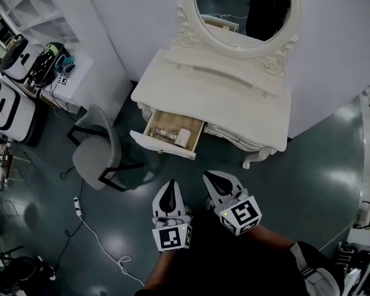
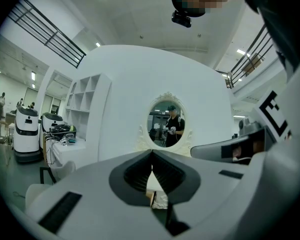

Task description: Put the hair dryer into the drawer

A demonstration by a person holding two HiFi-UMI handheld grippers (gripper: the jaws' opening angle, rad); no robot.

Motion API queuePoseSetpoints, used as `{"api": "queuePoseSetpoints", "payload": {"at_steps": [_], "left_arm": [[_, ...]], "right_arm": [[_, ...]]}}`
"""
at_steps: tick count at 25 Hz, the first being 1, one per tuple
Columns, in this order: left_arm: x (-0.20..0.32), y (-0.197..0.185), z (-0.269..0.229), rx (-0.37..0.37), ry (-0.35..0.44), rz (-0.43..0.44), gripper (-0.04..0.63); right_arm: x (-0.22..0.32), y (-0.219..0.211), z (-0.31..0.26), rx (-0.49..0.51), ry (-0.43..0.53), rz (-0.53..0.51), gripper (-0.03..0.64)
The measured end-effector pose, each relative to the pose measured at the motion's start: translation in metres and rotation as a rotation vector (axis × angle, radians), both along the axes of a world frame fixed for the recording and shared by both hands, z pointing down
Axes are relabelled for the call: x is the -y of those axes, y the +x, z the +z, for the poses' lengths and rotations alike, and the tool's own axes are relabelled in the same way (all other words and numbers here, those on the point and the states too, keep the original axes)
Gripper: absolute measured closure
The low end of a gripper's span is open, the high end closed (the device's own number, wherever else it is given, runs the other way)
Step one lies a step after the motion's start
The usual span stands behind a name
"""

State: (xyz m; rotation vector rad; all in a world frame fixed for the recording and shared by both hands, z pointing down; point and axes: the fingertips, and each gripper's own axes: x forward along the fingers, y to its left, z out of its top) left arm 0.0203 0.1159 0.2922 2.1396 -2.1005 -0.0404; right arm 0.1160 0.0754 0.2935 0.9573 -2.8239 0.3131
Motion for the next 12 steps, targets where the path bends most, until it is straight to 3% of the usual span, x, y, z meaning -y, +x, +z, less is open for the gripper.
{"api": "queuePoseSetpoints", "payload": {"at_steps": [12], "left_arm": [[0.0012, 0.0012, 0.0007, 0.002, 0.003, 0.003, 0.572]], "right_arm": [[-0.0018, 0.0001, 0.0065, -0.003, -0.007, -0.012, 0.586]]}}
